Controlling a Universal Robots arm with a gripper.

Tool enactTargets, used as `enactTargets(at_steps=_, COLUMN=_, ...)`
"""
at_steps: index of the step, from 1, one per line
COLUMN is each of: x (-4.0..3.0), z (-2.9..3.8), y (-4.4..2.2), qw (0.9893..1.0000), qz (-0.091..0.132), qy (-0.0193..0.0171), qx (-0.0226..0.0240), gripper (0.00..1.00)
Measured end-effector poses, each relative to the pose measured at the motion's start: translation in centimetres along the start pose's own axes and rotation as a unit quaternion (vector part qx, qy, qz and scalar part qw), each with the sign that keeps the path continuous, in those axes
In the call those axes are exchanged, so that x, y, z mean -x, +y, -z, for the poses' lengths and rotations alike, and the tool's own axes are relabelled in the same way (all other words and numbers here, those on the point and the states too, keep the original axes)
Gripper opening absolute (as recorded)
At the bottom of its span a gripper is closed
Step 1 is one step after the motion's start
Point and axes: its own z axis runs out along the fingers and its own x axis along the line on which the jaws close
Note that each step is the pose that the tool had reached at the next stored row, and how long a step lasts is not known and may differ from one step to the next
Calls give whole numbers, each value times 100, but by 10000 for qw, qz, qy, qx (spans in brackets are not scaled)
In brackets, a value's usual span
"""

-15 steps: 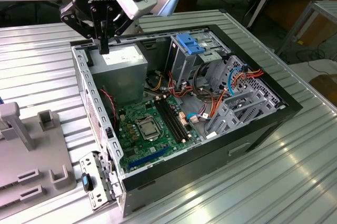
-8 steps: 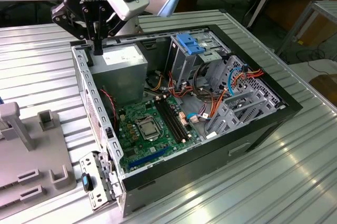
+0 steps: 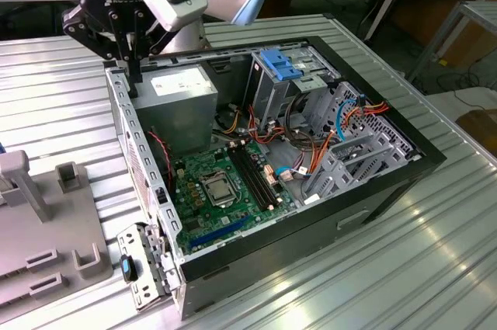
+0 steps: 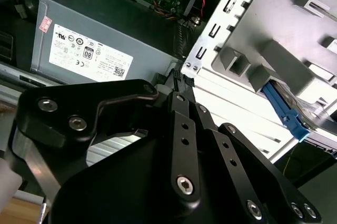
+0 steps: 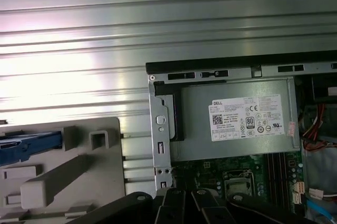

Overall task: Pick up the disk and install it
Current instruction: 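Reach for the disk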

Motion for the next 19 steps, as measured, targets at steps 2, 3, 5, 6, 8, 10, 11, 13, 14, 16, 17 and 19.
enactTargets(at_steps=2, x=-32, z=1, y=-3, qw=10000, qz=0, qy=0, qx=0, gripper=11)
enactTargets(at_steps=3, x=-56, z=2, y=-4, qw=10000, qz=0, qy=0, qx=0, gripper=11)
enactTargets(at_steps=5, x=-85, z=2, y=-6, qw=10000, qz=0, qy=0, qx=0, gripper=11)
enactTargets(at_steps=6, x=-102, z=3, y=-8, qw=10000, qz=0, qy=0, qx=0, gripper=11)
enactTargets(at_steps=8, x=-139, z=4, y=-10, qw=10000, qz=0, qy=0, qx=0, gripper=11)
enactTargets(at_steps=10, x=-183, z=5, y=-14, qw=10000, qz=0, qy=0, qx=0, gripper=11)
enactTargets(at_steps=11, x=-201, z=6, y=-15, qw=10000, qz=0, qy=0, qx=0, gripper=11)
enactTargets(at_steps=13, x=-274, z=8, y=-21, qw=10000, qz=1, qy=0, qx=0, gripper=11)
enactTargets(at_steps=14, x=-305, z=8, y=-23, qw=10000, qz=0, qy=0, qx=0, gripper=11)
enactTargets(at_steps=16, x=-342, z=9, y=-26, qw=10000, qz=0, qy=0, qx=0, gripper=11)
enactTargets(at_steps=17, x=-363, z=10, y=-27, qw=10000, qz=0, qy=0, qx=0, gripper=11)
enactTargets(at_steps=19, x=-431, z=12, y=-33, qw=10000, qz=0, qy=0, qx=0, gripper=11)
